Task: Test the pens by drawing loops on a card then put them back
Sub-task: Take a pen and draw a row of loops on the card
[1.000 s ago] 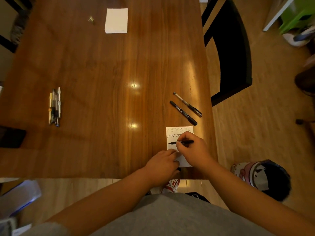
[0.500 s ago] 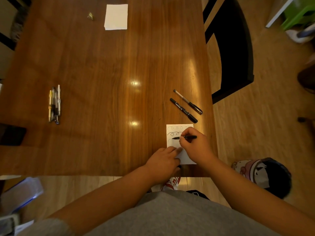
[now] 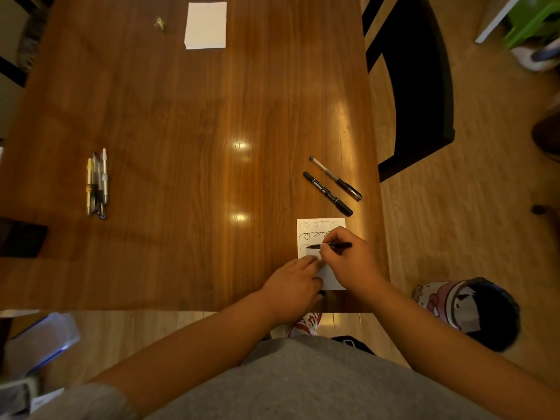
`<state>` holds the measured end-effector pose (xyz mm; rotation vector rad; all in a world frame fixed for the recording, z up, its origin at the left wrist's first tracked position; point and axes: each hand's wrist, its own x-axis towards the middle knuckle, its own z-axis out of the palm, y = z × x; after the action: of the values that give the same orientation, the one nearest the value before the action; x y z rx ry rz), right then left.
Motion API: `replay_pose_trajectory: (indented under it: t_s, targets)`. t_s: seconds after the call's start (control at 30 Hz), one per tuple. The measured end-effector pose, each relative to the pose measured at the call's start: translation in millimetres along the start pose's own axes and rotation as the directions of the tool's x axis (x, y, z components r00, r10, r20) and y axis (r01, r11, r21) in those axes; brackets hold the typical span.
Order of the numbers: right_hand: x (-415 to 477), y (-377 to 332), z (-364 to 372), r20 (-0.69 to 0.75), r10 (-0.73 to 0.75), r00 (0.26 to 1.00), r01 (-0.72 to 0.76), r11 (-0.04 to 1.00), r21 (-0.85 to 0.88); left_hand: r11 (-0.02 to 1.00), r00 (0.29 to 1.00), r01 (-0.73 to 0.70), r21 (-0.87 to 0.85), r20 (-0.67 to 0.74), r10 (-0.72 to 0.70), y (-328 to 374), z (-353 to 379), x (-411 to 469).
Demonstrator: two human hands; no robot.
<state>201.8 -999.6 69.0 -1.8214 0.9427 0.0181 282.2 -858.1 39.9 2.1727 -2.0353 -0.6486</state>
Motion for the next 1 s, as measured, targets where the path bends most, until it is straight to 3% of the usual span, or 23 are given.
replay_pose_trajectory:
  t_s: [0.4,1.0]
  targets:
    - [4.3,2.7,-8.6,-0.057,0.014,0.998,-0.013,1.000,0.019,0.999,0.997,0.015,0.037,0.072,-0.018,0.1,-2.8,6.0]
    - [2.6,4.2,-10.0,-0.070,0.013,0.997,-0.013,1.000,0.000,1.000,0.999,0.004,0.017,0.037,-0.005,0.5,-2.7,12.4]
